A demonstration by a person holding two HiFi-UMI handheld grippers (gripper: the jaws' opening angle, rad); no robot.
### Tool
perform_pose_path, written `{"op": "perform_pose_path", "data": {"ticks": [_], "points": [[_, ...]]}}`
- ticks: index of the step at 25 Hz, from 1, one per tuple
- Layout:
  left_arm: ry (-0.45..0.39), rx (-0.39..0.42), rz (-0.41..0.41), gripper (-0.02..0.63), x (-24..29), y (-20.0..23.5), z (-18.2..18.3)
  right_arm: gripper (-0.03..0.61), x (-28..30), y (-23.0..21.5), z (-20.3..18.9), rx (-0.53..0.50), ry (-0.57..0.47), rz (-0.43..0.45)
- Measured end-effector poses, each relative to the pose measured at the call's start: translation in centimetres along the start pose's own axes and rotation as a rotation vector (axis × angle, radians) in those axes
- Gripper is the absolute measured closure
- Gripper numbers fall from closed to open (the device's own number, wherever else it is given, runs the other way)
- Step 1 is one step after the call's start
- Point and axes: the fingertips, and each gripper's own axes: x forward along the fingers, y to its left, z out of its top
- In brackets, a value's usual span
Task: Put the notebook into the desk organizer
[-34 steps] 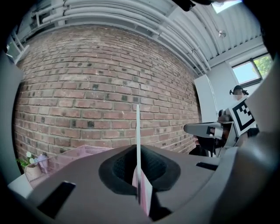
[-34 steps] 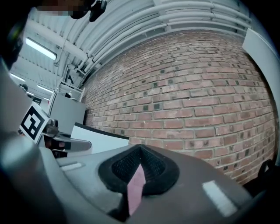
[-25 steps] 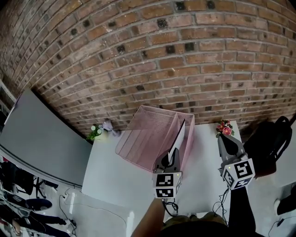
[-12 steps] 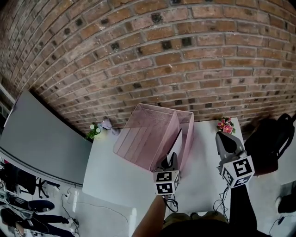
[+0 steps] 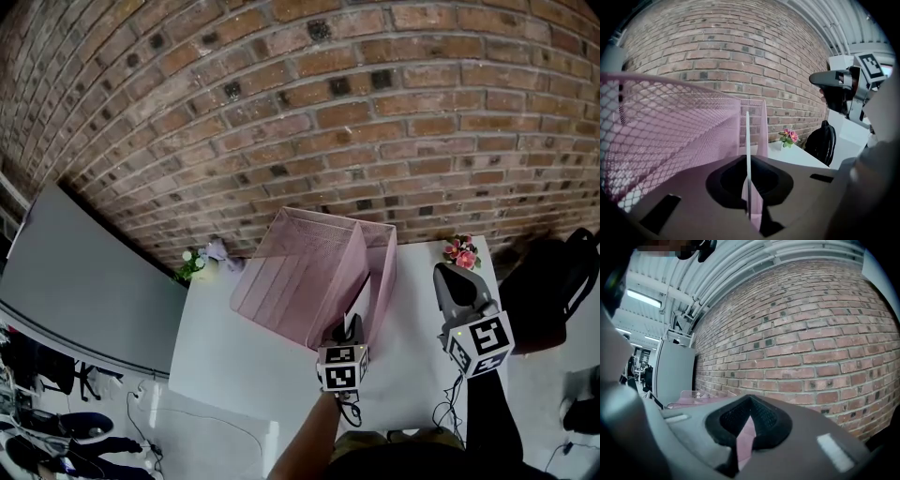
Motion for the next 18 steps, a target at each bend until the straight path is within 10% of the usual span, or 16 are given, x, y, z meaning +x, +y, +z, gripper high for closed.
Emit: {"op": "perform_pose_path", "data": {"ticks": [18], "points": [[-0.011, 0.019, 0.002, 0.598, -1.1, 0.1, -0.4, 0.578, 0.4, 2.3, 0.3, -0.005, -0.006, 0.036]]}}
